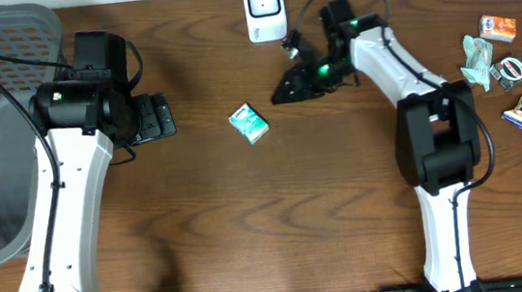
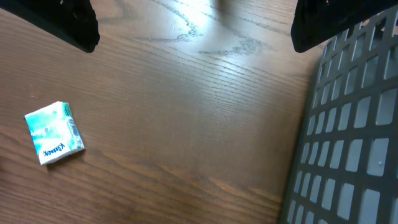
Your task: Scan the item barcode
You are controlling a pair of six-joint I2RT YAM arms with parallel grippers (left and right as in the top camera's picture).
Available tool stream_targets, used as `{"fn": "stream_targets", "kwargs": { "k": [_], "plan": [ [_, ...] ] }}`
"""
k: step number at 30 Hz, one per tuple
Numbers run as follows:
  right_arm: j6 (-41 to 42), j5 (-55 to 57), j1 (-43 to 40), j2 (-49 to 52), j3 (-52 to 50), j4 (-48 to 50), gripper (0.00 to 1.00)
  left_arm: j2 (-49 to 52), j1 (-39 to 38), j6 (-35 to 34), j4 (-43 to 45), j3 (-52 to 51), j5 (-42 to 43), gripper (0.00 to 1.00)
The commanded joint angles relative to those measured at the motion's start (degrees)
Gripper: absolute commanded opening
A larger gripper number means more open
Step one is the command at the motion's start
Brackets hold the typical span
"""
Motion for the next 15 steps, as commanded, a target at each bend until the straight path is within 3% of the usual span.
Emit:
{"fn": "stream_targets", "kwargs": {
  "k": [1,9,15],
  "plan": [
    [-0.7,7.1,4.6,-1.9,0.0,4.4,0.54,0.1,0.3,0.8,-0.2,-0.1,-0.6,0.98],
    [1.8,28.0,12.4,-0.7,-0.1,9.0,0.54,0.1,0.3,0.8,-0.2,-0.1,-0.6,0.98],
    [1.9,29.4,13.7,2.3,-0.1,9.2,0.49,0.1,0.3,0.8,-0.2,-0.1,-0.6,0.98]
  ]
}}
